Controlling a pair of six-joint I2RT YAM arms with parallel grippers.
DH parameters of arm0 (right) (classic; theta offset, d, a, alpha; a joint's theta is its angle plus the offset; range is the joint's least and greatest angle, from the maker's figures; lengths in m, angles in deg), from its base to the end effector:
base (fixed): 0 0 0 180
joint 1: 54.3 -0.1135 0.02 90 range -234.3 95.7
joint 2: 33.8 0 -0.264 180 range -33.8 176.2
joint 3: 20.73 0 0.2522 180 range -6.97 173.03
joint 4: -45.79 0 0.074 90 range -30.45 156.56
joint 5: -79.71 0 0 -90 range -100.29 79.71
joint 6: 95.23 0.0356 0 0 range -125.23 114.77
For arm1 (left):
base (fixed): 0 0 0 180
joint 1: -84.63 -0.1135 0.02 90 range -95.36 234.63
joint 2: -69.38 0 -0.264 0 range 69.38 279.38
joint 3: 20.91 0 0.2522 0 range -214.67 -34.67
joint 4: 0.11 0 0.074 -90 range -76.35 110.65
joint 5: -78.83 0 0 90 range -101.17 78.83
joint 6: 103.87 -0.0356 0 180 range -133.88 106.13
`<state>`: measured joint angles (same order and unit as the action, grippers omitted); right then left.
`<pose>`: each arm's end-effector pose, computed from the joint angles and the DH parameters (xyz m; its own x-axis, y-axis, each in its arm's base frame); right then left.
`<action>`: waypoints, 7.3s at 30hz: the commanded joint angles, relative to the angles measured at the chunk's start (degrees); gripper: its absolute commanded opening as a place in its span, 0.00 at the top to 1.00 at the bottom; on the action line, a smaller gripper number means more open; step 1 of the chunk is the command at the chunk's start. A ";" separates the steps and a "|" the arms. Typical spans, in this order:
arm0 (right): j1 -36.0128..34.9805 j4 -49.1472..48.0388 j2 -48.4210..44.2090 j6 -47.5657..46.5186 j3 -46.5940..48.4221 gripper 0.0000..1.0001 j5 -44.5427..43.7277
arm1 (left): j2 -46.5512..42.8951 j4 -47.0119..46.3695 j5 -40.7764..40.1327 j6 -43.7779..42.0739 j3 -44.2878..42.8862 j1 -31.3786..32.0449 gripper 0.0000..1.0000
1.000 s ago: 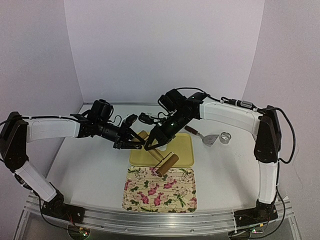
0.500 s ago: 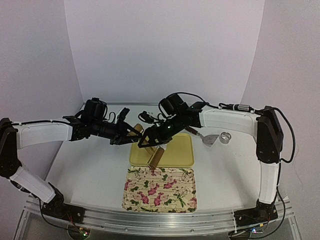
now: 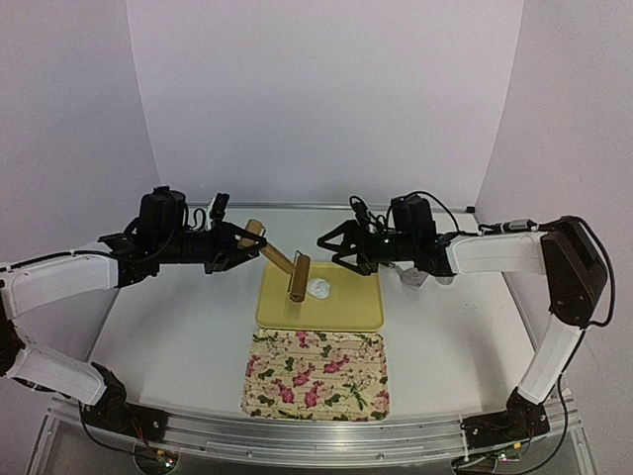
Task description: Roll out the dumpling wrappers from the dough
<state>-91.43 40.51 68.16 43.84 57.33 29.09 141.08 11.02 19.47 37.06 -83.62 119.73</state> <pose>0.3065 0.2604 0.2372 -0.8814 0.0651 -0.4678 -0.4274 0.3116 0.8487 0.2223 -0.1784 0.2887 -0.8654 -0.2082 -0.4557 0.3401 0.4238 -0.8395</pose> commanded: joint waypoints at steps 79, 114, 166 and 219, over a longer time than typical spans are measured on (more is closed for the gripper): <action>-1.98 63.30 5.89 -4.70 35.29 1.00 -18.88 | 36.01 27.25 -23.13 -15.52 -24.07 -0.44 0.39; -1.20 73.84 19.54 -4.77 48.20 1.00 -22.23 | 49.11 32.71 -29.15 -21.10 -32.44 -1.08 0.92; 4.51 80.60 21.16 -7.95 35.00 1.00 -32.75 | 49.83 33.71 -32.05 -21.32 -31.02 -1.17 1.00; -0.93 83.51 20.41 -10.93 61.76 1.00 -16.59 | 46.87 28.00 -24.57 -24.19 -27.59 0.15 1.00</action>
<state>-92.07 124.48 84.99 33.31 115.86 12.42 188.26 36.42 -5.73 13.13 -113.66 118.90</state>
